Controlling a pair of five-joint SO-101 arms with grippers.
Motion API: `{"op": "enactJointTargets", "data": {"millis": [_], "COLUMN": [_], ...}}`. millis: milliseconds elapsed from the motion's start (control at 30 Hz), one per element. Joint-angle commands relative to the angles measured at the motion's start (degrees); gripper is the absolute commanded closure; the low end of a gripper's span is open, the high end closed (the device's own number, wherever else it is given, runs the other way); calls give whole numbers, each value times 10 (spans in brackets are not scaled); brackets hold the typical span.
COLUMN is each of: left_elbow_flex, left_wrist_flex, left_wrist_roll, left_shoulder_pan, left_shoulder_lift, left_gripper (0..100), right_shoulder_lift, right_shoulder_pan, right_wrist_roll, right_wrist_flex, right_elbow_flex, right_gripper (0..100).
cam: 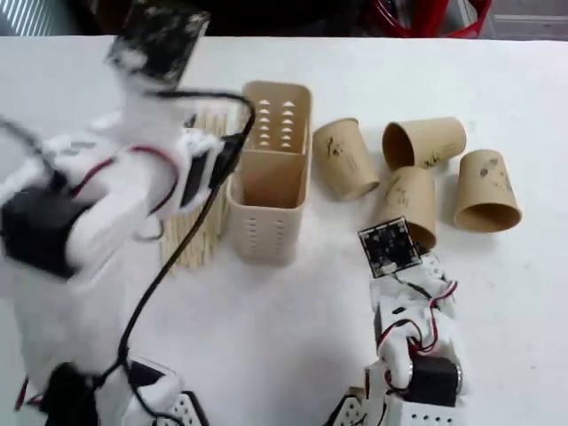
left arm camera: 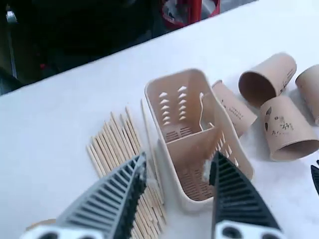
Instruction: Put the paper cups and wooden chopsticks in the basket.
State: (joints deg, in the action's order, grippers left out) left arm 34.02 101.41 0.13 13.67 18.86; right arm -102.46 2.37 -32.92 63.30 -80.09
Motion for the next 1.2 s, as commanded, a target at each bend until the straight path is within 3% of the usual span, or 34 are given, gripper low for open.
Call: {"op": "enactJointTargets", "data": {"millis": [0,133,233,367,533,733,867,967,1167], "left_elbow_flex": [12,-91,-199,-338,-533,-720,-815,-863,-878], "left_wrist_flex": [6,4,-18,-59,-120,-257,-330,-370,-376], "left_wrist_roll": [-19,-40,-40,-40,-52,-76,-76,-76,-75], "left_shoulder_pan": [-11,-51,-98,-149,-196,-263,-273,-273,-267], "left_shoulder_lift": [104,175,225,287,336,353,351,351,351], "left_gripper": [786,786,786,786,786,786,786,786,786], "right_shoulder_lift": [-1,-5,-5,-5,0,19,20,20,31], "right_shoulder_pan": [51,155,225,241,240,262,284,281,273], "right_wrist_roll": [-93,-261,-376,-489,-513,-595,-635,-629,-562], "right_wrist_flex": [17,2,-100,-258,-397,-412,-413,-344,-170], "right_elbow_flex": [68,79,47,-47,-165,-168,-170,-159,-46], "right_gripper": [913,857,862,860,796,784,783,786,786]}}
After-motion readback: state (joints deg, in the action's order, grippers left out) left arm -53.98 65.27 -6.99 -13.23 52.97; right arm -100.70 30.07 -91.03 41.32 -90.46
